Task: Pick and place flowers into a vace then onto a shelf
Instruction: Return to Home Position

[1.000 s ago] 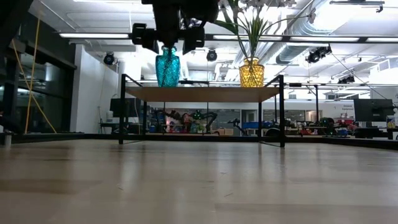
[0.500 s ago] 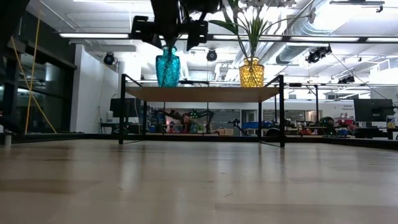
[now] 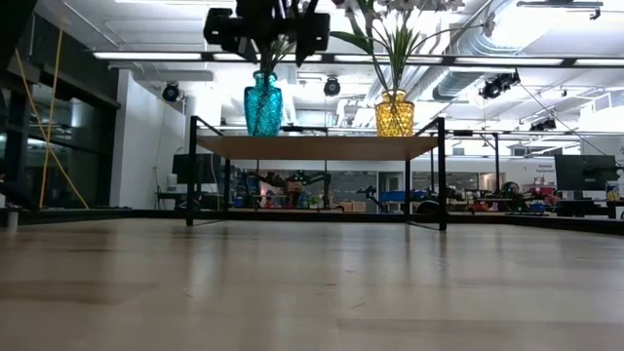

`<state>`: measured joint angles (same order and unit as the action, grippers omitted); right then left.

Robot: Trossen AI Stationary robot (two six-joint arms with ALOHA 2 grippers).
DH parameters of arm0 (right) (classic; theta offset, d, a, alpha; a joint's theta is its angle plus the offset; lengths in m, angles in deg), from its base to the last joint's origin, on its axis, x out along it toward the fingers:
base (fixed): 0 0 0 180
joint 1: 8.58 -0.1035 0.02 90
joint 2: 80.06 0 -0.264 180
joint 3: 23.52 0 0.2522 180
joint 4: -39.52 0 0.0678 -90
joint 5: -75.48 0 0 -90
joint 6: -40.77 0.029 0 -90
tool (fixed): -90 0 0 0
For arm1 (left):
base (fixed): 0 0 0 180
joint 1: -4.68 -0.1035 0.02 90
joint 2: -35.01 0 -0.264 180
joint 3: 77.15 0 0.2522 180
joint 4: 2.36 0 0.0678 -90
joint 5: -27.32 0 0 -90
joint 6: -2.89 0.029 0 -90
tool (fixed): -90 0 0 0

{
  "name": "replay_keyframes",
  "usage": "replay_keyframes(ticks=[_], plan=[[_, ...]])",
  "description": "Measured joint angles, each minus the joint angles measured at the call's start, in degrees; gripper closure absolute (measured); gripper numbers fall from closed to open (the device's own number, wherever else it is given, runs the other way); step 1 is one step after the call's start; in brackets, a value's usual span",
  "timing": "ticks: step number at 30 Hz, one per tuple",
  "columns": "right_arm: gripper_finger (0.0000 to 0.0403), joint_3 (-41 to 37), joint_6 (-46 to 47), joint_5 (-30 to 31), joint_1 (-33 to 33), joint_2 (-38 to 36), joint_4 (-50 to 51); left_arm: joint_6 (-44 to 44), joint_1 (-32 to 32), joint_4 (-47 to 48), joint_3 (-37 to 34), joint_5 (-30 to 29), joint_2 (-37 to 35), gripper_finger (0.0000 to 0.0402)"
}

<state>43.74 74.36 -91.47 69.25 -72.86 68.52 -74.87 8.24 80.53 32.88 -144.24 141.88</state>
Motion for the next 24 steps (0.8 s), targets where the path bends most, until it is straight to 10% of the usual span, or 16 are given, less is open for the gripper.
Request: replay_keyframes(ticks=[24], plan=[[0.0304,0.0,0.0,-0.8,0.0,0.0,0.0,2.7,25.9,20.9,19.4,9.3,0.0,0.0005]])
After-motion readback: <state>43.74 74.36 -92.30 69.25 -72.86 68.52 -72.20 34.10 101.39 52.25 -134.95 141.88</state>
